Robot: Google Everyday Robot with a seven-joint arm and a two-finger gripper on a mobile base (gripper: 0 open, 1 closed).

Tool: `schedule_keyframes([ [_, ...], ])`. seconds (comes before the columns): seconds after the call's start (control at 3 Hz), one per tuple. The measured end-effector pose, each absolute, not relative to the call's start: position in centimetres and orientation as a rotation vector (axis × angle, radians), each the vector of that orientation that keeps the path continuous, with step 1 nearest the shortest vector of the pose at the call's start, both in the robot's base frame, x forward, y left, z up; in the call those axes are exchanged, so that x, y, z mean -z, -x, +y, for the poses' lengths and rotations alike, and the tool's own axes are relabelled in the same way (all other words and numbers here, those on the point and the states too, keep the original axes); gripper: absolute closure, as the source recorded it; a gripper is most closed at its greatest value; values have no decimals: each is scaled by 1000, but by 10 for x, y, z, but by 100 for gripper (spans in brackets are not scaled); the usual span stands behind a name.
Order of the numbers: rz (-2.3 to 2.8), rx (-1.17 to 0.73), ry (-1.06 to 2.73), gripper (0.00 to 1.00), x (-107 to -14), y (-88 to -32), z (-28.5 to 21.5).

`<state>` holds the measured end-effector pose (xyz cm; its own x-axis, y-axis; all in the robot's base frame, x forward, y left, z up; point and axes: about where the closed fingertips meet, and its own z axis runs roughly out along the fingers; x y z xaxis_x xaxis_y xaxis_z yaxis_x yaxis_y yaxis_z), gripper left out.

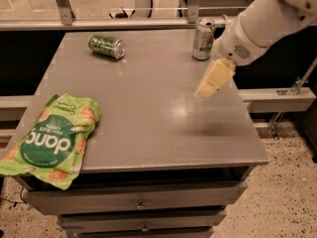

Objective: Pick green can

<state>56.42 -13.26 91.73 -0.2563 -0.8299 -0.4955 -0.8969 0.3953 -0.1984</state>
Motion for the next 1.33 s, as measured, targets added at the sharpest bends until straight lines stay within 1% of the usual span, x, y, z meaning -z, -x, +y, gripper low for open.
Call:
schedule_keyframes([
  [0.67, 2067, -468, 1172, 0, -914, -651, -42],
  [1.0, 2066, -468, 1173, 0, -913, -651, -41],
  [1.33, 2000, -491, 1188, 0, -902, -672, -12],
])
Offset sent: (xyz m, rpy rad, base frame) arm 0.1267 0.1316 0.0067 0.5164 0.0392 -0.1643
